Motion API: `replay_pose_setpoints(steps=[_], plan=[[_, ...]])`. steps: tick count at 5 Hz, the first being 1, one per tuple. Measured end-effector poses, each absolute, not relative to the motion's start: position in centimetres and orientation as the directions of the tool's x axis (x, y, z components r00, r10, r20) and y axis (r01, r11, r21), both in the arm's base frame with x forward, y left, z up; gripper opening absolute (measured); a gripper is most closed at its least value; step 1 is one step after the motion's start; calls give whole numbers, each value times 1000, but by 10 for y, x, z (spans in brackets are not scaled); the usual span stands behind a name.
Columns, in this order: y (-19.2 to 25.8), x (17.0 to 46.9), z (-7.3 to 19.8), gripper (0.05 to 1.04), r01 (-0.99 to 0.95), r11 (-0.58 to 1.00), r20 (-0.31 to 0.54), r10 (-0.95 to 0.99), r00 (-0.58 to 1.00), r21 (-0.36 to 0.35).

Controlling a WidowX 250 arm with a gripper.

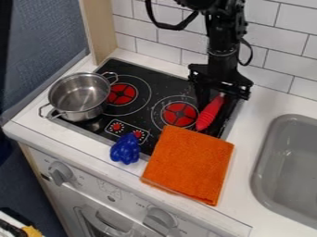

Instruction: Take the red fork and put it between the two burners

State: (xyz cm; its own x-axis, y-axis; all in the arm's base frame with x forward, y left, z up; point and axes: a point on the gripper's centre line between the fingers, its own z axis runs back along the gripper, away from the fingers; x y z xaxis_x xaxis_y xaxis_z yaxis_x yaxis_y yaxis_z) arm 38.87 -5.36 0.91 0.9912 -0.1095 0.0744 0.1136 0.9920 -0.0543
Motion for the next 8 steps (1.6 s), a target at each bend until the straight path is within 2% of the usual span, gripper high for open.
replay_pose_setpoints(steps=[1, 3, 4, 5, 6, 8], plan=[[-54, 387, 9, 383, 143, 988, 65, -140, 988, -54], [-54, 380, 18, 349, 193, 979, 47, -191, 980, -58], [-33, 388, 55, 349, 173, 984, 131, -168, 977, -30], [17, 387, 60, 349, 100, 995, 121, -99, 988, -2], [43, 390, 65, 349, 82, 996, 139, -84, 987, 23], [69, 391, 39, 349, 49, 998, 81, -52, 995, 31]])
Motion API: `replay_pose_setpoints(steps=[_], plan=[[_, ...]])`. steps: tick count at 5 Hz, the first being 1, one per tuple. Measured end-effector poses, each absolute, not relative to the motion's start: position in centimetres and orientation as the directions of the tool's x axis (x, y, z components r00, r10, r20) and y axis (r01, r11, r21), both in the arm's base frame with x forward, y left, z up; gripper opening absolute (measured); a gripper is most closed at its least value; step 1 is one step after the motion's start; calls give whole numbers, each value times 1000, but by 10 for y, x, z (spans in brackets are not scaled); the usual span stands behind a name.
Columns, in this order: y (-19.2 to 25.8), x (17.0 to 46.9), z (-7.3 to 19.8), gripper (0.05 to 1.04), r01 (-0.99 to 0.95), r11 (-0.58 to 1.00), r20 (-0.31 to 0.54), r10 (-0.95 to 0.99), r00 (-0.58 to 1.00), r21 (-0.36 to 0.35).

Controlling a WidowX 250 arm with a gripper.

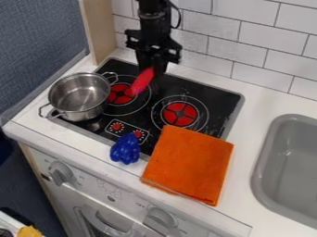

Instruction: Take the red fork and put it between the two burners

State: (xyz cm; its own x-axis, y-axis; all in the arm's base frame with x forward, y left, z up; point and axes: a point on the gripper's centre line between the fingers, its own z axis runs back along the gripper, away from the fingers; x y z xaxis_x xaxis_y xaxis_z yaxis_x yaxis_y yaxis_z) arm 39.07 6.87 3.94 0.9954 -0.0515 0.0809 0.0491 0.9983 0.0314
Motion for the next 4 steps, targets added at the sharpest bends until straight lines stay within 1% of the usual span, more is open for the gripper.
replay_pose_setpoints(steps=[1, 2, 3, 4], plan=[[71, 387, 23, 416, 45, 998, 32, -47, 998, 36], [70, 387, 17, 637, 39, 999, 14, -39, 999, 31], [70, 387, 17, 921, 40, 999, 14, -41, 999, 31], [69, 385, 19, 1009, 56, 998, 23, -57, 998, 33]])
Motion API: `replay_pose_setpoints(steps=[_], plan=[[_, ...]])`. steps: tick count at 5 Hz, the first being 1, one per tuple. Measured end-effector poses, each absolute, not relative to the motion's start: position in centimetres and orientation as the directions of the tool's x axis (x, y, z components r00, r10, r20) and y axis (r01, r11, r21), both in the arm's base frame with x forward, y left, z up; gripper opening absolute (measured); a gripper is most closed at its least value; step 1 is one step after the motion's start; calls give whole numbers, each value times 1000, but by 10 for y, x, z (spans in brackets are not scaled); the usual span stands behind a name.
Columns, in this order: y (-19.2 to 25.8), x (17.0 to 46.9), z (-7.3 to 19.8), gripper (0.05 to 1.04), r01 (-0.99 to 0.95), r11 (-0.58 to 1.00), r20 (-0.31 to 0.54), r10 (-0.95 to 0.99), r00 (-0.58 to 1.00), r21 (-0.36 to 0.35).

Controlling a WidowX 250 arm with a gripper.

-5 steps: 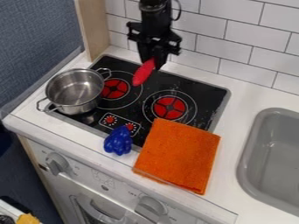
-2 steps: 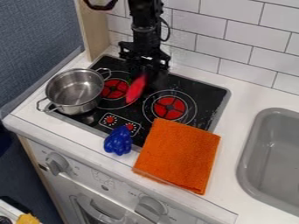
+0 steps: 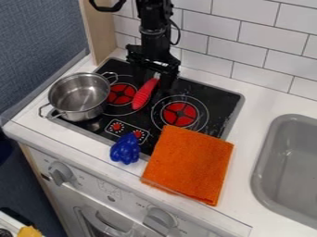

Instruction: Take the red fork and put it between the two burners

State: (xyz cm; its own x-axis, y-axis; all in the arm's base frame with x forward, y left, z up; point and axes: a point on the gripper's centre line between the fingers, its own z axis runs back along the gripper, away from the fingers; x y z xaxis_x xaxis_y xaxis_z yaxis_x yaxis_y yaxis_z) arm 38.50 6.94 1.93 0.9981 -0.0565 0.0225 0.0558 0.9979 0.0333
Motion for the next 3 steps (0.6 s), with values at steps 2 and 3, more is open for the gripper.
replay_pose_setpoints(steps=[2, 3], plan=[[58, 368, 93, 1000, 73, 997, 151, -76, 986, 25], [49, 366, 102, 1000, 105, 994, 170, -109, 979, 30]])
